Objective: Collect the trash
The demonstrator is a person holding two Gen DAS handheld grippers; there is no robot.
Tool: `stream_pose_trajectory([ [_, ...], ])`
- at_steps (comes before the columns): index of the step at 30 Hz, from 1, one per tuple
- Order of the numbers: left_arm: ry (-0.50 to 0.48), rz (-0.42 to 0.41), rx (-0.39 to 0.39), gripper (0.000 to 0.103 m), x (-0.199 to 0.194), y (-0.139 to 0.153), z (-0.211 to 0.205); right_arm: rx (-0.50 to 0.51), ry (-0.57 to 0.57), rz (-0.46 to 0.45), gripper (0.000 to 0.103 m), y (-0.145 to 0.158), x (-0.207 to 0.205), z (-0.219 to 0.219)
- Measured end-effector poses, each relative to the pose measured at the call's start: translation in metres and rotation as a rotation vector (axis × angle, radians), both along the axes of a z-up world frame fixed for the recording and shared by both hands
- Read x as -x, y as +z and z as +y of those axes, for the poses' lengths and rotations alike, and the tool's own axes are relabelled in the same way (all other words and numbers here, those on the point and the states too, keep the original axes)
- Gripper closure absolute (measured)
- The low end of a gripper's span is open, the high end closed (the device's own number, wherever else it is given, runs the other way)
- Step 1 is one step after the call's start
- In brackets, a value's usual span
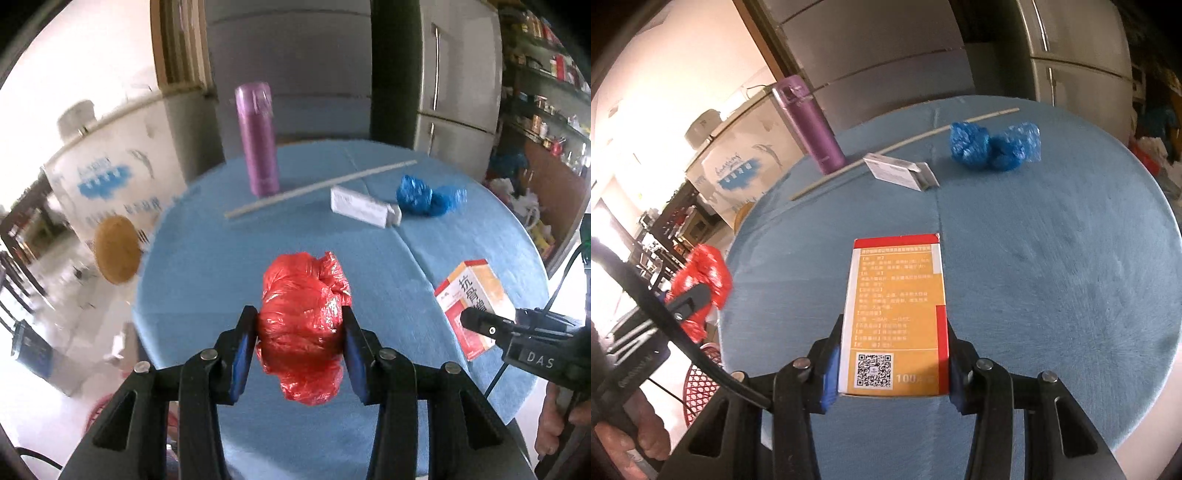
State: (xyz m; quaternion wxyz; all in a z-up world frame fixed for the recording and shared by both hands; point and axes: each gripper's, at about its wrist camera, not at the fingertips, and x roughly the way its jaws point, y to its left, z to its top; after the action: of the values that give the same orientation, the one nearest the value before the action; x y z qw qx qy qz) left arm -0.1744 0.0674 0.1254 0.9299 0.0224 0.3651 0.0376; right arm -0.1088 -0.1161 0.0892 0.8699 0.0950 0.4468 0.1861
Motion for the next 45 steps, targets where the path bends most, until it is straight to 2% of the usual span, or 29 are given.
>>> stream_pose_trajectory([
  [8,0.035,-0.125,-0.107,0.057,0.038,0.04,-0.004,-0.025,0.024,-0.057,0.055,0.025,0.02,0.008],
  [16,0.072,-0.195,-0.151,0.057,0.066,0.061,0.001,-0.056,0.06,-0.111,0.055,0.045,0.037,0.019],
  [45,0.167,-0.284,-0.216,0.057,0.134,0.086,0.028,-0.084,0.165,-0.241,0.055,0.091,0.087,0.068],
])
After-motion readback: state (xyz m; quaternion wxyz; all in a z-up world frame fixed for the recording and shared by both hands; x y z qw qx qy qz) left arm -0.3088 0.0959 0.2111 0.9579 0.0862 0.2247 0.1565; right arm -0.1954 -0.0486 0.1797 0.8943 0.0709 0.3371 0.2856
